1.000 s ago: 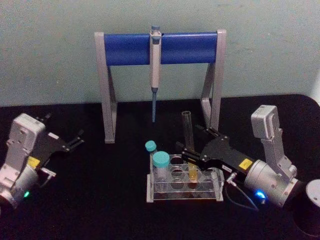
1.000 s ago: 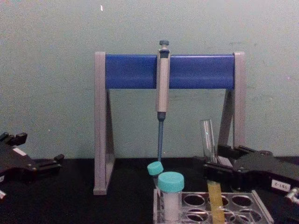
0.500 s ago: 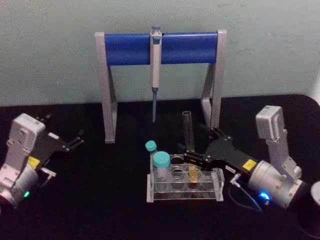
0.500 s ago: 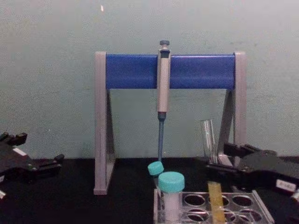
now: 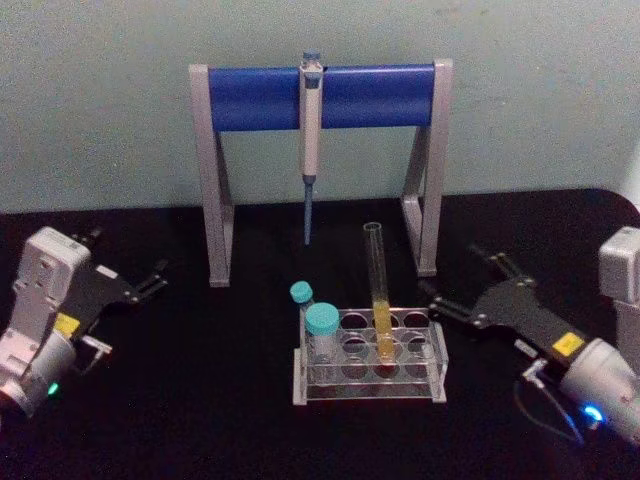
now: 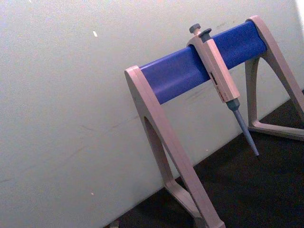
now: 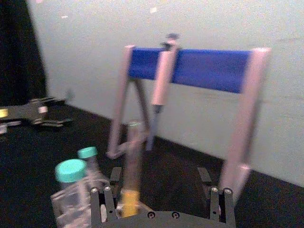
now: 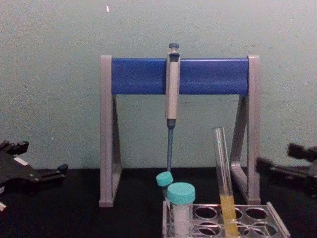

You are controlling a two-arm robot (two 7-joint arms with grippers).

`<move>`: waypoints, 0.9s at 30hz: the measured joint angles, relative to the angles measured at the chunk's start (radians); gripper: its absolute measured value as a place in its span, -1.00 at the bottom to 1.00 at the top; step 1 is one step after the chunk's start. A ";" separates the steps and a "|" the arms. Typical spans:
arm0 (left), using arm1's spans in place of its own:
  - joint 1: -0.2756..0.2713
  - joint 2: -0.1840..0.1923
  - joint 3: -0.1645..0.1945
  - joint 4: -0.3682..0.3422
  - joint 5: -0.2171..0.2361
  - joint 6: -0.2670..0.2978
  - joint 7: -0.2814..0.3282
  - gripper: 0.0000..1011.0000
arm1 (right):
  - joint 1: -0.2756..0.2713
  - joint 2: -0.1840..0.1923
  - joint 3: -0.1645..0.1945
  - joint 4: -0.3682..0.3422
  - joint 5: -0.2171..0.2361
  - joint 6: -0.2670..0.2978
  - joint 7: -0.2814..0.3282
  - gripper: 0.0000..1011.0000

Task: Pick up the test tube from the test tube rack, shake it, then place it back into the test tube rack.

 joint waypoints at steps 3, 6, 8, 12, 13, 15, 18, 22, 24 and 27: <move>0.000 0.000 0.000 0.000 0.000 0.000 0.000 1.00 | -0.030 -0.011 0.036 -0.011 -0.015 -0.018 -0.051 0.98; 0.000 0.000 0.000 0.000 0.000 0.000 0.000 1.00 | -0.050 -0.032 0.064 -0.012 -0.043 -0.037 -0.107 0.98; 0.000 0.000 0.000 0.000 0.000 0.000 0.000 1.00 | -0.055 -0.044 0.073 -0.006 -0.061 -0.045 -0.136 0.98; 0.000 0.000 0.000 0.000 0.000 0.000 0.000 1.00 | -0.057 -0.076 0.085 0.026 -0.106 -0.054 -0.196 0.98; 0.000 0.000 0.000 0.000 0.000 0.000 0.000 1.00 | -0.055 -0.086 0.086 0.041 -0.117 -0.054 -0.207 0.98; 0.000 0.000 0.000 0.000 0.000 0.000 0.000 1.00 | -0.047 -0.101 0.085 0.067 -0.132 -0.053 -0.219 0.98; 0.000 0.000 0.000 0.000 0.000 0.000 0.000 1.00 | -0.036 -0.116 0.080 0.099 -0.148 -0.044 -0.222 0.98; 0.000 0.000 0.000 0.000 0.000 0.000 0.000 1.00 | -0.021 -0.130 0.074 0.136 -0.162 -0.031 -0.218 0.98; 0.000 0.000 0.000 0.000 0.000 0.000 0.000 1.00 | -0.016 -0.134 0.073 0.148 -0.167 -0.027 -0.216 0.98; 0.000 0.000 0.000 0.000 0.000 0.000 0.000 1.00 | -0.009 -0.144 0.068 0.172 -0.187 -0.015 -0.213 0.98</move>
